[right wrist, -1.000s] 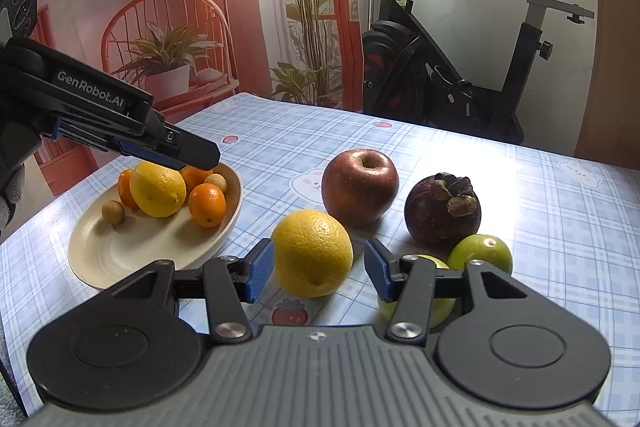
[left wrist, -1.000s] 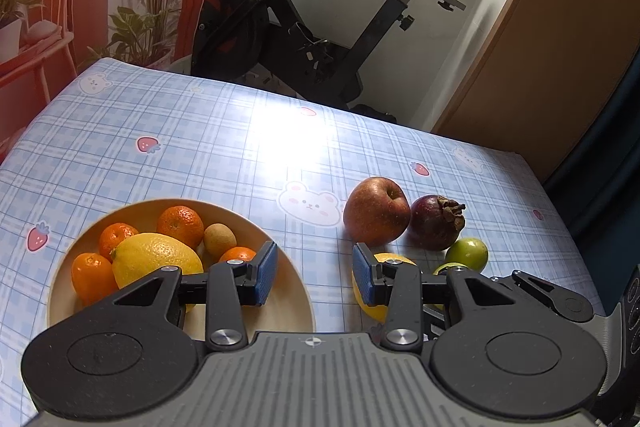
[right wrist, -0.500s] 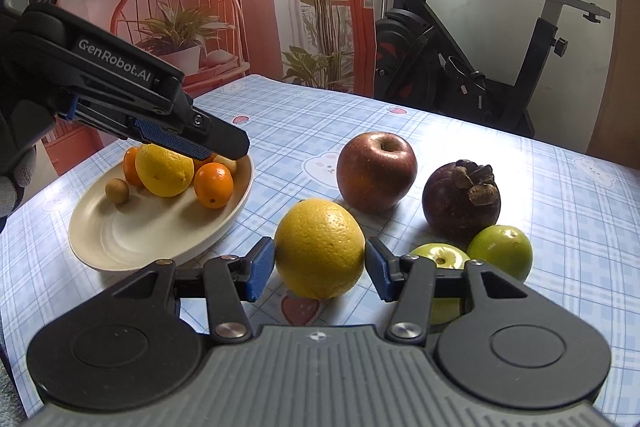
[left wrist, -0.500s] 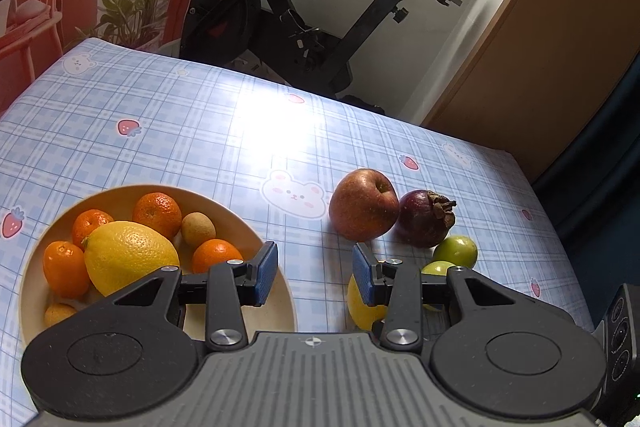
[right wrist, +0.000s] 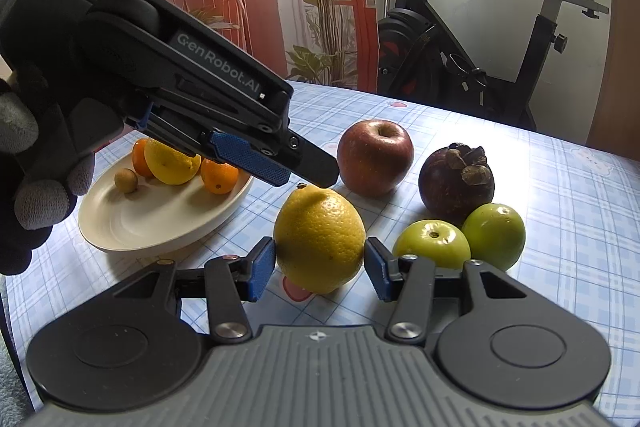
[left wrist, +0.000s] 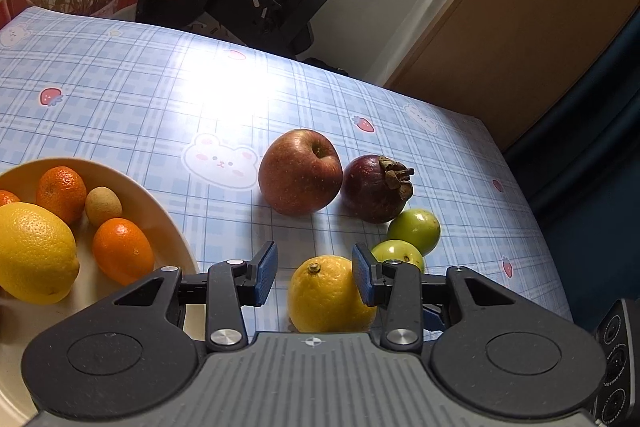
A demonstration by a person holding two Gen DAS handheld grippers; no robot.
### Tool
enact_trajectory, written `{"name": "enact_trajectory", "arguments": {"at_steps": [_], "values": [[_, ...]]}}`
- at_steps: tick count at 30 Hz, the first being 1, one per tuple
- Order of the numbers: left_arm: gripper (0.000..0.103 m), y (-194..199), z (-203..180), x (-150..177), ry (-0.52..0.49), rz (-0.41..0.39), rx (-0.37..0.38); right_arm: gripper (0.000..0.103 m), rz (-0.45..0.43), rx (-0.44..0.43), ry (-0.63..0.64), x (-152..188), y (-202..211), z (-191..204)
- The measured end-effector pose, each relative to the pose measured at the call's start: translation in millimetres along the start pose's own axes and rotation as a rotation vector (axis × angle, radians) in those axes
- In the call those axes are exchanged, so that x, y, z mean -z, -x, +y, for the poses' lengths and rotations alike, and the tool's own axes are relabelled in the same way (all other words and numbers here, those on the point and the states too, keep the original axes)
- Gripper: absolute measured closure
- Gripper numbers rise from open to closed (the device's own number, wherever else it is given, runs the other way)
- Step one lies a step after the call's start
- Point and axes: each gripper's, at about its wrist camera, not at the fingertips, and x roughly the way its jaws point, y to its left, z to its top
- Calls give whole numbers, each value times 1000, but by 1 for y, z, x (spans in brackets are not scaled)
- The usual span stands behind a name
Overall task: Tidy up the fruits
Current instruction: 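Grasp the large yellow citrus with the right gripper while the left gripper grasps a lemon, then carry both held yellow fruits toward the cream plate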
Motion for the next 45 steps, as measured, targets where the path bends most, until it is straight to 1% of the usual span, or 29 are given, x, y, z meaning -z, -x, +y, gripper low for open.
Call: {"name": "enact_trajectory", "arguments": {"at_steps": [4, 8, 13, 15, 21, 24, 27, 32, 36, 45], "values": [[60, -4, 1, 3, 17, 5, 21, 52, -2, -1, 0, 1, 1, 0], [60, -8, -1, 2, 8, 7, 24, 51, -1, 0, -14, 0, 1, -1], [60, -8, -1, 2, 1, 2, 20, 50, -3, -12, -101, 4, 2, -7], [60, -7, 0, 2, 1, 1, 20, 49, -3, -20, -134, 4, 2, -13], [60, -1, 3, 1, -10, -13, 4, 48, 13, -65, -218, 3, -2, -24], [60, 1, 4, 1, -9, -7, 13, 48, 17, -69, -231, 2, -4, -24], [60, 0, 4, 2, -3, 2, 26, 45, 21, -61, -247, 2, -9, -22], [60, -3, 2, 2, 5, 11, 45, 46, 8, -60, -271, 9, -6, -23], [60, -6, 0, 2, 4, 4, 37, 46, 25, -47, -261, 10, -8, -22], [60, -7, -4, 2, -6, -8, 21, 47, 8, -47, -260, 9, -10, -23]]}}
